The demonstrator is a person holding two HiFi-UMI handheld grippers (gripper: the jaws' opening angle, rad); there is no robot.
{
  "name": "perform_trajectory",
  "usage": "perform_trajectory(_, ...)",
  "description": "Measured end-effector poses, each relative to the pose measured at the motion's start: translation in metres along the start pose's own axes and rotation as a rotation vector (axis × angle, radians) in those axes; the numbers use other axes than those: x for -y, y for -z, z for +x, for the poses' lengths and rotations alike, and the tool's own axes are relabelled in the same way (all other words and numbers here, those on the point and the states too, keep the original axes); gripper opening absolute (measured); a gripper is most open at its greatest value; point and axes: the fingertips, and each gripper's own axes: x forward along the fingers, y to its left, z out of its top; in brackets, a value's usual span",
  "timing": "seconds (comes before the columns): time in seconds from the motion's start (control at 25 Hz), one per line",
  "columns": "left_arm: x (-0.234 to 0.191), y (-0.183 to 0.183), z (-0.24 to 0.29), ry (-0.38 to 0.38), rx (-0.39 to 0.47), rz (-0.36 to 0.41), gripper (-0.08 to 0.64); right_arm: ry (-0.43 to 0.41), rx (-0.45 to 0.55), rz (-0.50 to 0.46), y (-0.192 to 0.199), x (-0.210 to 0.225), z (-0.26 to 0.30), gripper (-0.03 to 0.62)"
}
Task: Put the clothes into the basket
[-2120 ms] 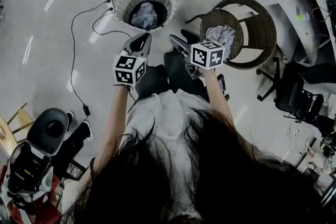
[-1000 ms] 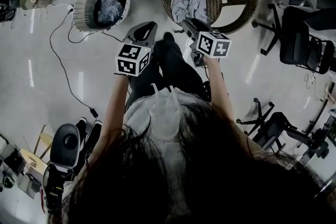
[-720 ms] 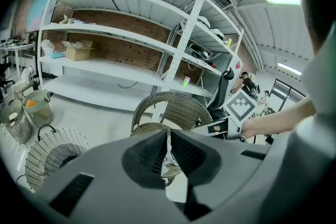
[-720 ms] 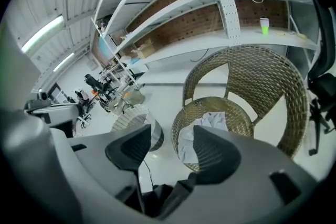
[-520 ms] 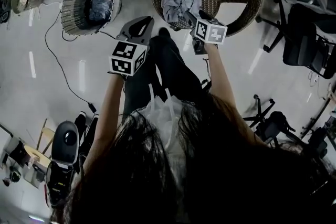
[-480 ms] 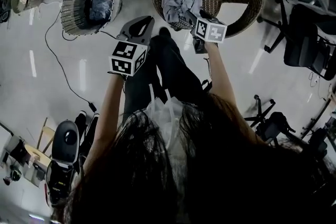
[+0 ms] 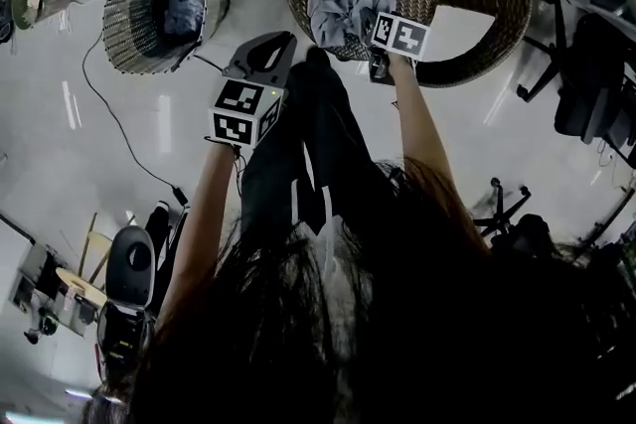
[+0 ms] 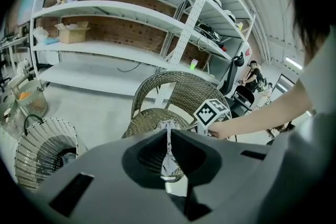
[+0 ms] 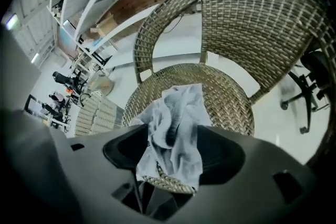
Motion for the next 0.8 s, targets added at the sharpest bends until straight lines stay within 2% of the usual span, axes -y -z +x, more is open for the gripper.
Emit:
perform_trajectory(0.16,-0.007,0.012,0.014,0.007,-0.032,-0.002,0.025,0.042,-0.069,0.002,0.005,0.018,0.034,0.282)
perform_trajectory(0.36,-0.029,0.026,0.023,-0.03,-0.045,-0.048,0.025,-0.012,-0.165,0.029,0.021,0.012,0.066,0.284)
perform_trajectory(0.44,-0.037,0.029,0.024,-0.055,-0.041,-0.076,0.025,-0.025,-0.193,0.017,0.026,0.01,0.076,0.282)
perform_trajectory(0.64,-0.049,0.034,0.023,-0.089,-0.027,-0.128,0.025,0.007,-0.257,-0.033,0.029,0.014,0.087,0.28)
perform_trajectory(0.72,-0.051,0.038,0.02,-0.094,-0.028,-0.133,0.025,-0.005,-0.289,-0.037,0.03,0.012,0.086,0.243)
perform_trajectory(0.8,-0.05,0.043,0.015,-0.099,-0.031,-0.138,0.025,-0.038,-0.321,-0.023,0.035,0.009,0.08,0.141)
